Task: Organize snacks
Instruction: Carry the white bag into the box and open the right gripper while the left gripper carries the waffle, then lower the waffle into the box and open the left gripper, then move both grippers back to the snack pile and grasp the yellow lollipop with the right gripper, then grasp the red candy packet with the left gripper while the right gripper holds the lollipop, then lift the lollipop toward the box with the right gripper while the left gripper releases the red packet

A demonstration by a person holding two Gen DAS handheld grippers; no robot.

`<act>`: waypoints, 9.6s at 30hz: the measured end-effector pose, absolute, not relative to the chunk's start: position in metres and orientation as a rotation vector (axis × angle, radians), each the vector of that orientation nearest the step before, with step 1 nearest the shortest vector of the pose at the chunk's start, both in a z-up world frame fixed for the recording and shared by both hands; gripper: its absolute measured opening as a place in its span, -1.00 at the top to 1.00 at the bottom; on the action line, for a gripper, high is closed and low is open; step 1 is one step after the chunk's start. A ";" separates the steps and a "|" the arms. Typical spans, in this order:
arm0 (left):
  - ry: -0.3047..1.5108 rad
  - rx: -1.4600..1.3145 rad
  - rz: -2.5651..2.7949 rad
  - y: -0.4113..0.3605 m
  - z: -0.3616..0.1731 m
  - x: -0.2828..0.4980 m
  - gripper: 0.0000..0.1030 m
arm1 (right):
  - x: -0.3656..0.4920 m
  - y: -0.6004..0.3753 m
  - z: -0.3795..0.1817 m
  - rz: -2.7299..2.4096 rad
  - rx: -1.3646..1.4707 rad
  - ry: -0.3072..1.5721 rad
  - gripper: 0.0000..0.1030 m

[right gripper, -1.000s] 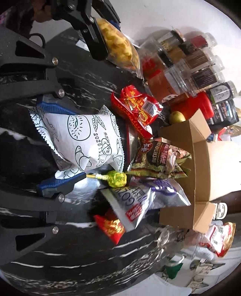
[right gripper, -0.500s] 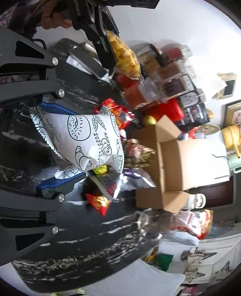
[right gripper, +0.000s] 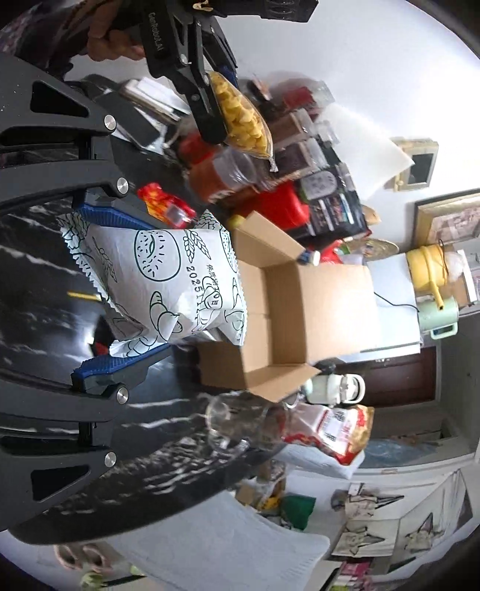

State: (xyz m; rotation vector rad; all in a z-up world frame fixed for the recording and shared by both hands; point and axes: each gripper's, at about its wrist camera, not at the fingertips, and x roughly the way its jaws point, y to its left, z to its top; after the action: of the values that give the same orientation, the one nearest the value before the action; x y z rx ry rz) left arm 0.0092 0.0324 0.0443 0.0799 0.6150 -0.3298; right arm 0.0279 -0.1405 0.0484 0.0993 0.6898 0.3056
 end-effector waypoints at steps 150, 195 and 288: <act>0.600 0.160 -0.168 0.025 0.092 0.029 -0.60 | 0.060 -0.134 0.125 0.210 -0.032 0.602 -0.61; 0.870 0.099 -0.389 0.034 -0.075 0.044 -0.60 | 0.056 -0.110 -0.057 0.287 0.093 0.900 -0.29; 0.534 0.071 -0.447 0.005 0.039 0.050 0.47 | 0.061 -0.113 0.057 0.379 0.013 0.579 0.55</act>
State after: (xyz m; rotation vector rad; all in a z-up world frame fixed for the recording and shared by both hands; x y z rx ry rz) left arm 0.0502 0.0048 0.0394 0.0706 0.5336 -0.4467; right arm 0.0612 -0.1131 0.0574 0.0132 0.5790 0.3791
